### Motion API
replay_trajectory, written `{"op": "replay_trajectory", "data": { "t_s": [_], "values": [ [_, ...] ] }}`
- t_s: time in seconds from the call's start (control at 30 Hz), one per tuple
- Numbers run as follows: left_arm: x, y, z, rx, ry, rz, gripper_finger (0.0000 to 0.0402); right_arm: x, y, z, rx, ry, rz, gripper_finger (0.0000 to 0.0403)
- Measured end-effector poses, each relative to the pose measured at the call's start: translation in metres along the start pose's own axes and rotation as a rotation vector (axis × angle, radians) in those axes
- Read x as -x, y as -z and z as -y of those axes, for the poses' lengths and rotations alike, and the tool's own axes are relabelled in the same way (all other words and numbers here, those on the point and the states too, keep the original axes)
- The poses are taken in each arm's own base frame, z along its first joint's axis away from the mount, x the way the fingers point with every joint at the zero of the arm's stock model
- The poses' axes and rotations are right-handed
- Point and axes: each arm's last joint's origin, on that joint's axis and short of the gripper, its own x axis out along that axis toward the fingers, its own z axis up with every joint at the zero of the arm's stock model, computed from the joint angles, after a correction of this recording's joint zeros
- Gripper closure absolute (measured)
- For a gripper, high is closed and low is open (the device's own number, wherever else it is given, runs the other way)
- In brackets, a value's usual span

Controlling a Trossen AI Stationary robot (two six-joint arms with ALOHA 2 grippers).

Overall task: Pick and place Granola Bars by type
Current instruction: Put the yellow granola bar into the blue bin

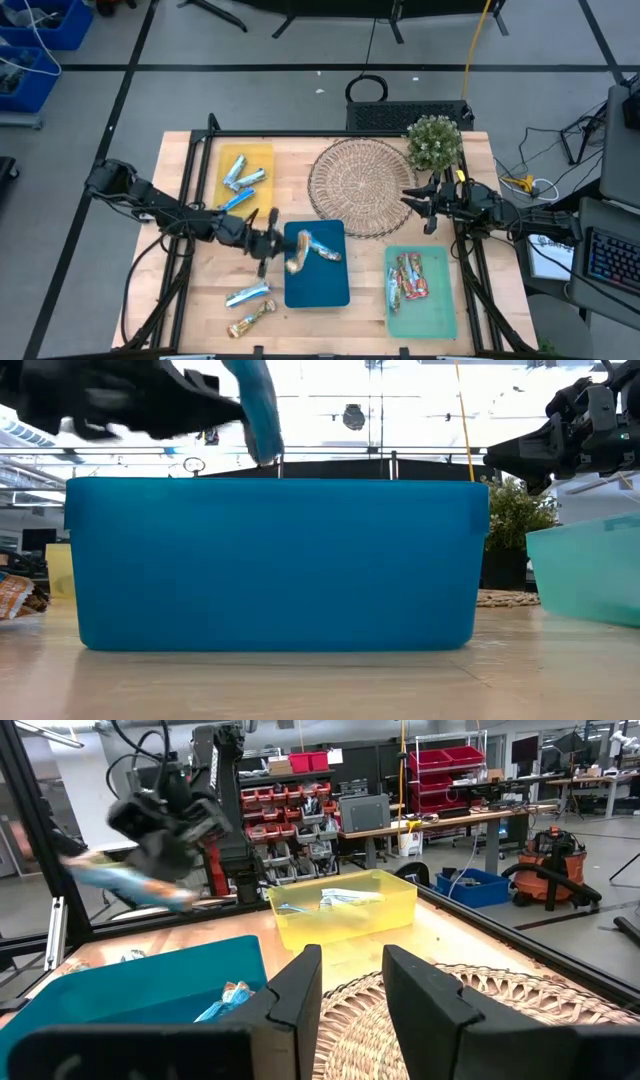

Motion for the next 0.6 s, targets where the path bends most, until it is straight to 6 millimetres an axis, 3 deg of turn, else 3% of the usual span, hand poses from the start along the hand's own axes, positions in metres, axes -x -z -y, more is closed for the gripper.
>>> {"op": "replay_trajectory", "data": {
  "t_s": [0.27, 0.6],
  "values": [
    [0.005, 0.018, -0.016, -0.019, -0.512, -0.361, 0.0401, 0.000, 0.000, 0.000, 0.000, 0.000, 0.000, 0.0303],
    [0.018, 0.025, -0.024, -0.203, -0.935, -0.710, 0.0401, 0.000, 0.000, 0.000, 0.000, 0.000, 0.000, 0.0303]
  ]
}}
